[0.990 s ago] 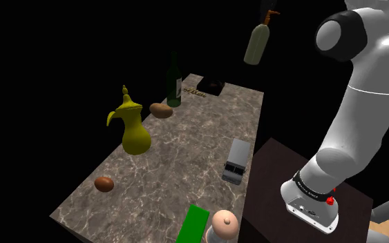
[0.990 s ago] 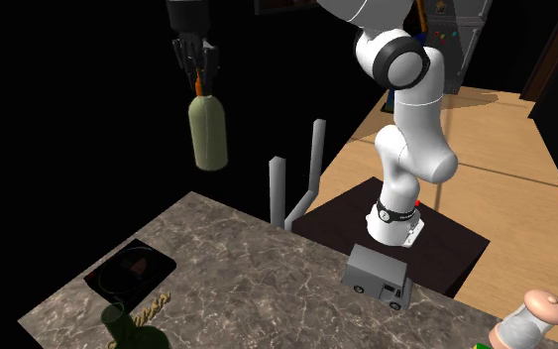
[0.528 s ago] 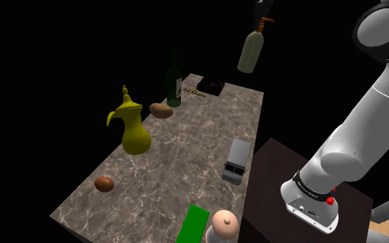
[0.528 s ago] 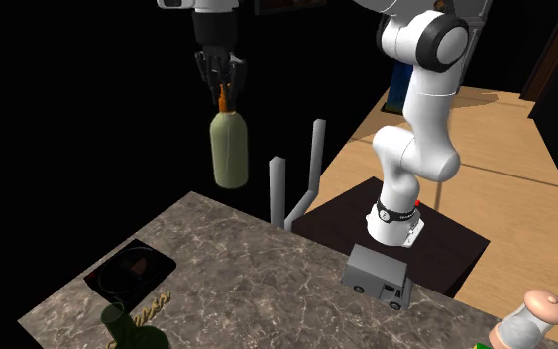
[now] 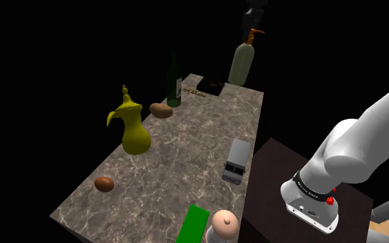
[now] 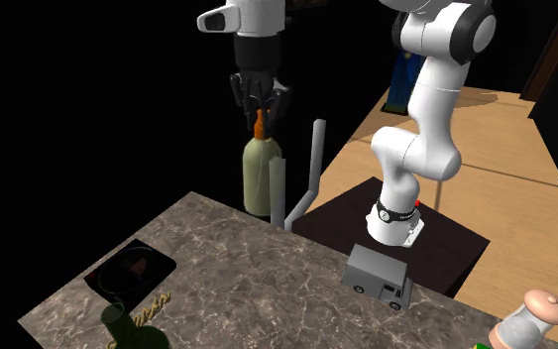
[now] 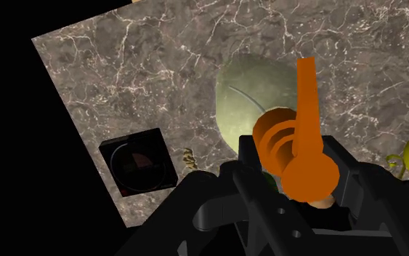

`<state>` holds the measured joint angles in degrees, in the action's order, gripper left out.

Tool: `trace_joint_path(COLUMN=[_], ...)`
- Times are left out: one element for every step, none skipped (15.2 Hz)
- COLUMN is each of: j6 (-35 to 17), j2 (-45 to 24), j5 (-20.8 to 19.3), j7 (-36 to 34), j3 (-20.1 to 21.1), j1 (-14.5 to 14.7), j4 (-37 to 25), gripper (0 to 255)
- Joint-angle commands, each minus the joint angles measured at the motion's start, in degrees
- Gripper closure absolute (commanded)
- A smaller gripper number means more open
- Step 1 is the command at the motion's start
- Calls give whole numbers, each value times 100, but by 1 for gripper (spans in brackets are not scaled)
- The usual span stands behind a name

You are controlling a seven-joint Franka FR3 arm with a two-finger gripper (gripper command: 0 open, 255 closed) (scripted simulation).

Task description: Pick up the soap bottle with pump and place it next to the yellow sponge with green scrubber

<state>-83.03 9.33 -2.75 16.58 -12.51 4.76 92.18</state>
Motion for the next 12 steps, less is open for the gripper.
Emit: trace_joint_path(j6=[-70, -119, -167, -214, -259, -304, -349, -393, -436, -480, -523, -566], j2=[185, 272, 351, 424, 491, 550, 604, 650, 691, 725, 753, 774], j5=[-11, -8, -2, 8, 21, 37, 56, 76, 99, 123, 148, 174], j7=[-282, -428, -573, -717, -861, -1003, -1144, -1284, -1424, -1564, -1702, -1841], j3=[164, 252, 342, 431, 520, 610, 700, 790, 879, 969, 1059, 1149], j1=[102, 156, 207, 259, 310, 360, 410, 460, 511, 562, 611, 662], j4=[258, 397, 529, 653, 769, 878, 979, 1074, 1161, 1242, 1316, 1383], gripper=[255, 255, 255, 255, 255, 255, 255, 255, 255, 255, 255, 255])
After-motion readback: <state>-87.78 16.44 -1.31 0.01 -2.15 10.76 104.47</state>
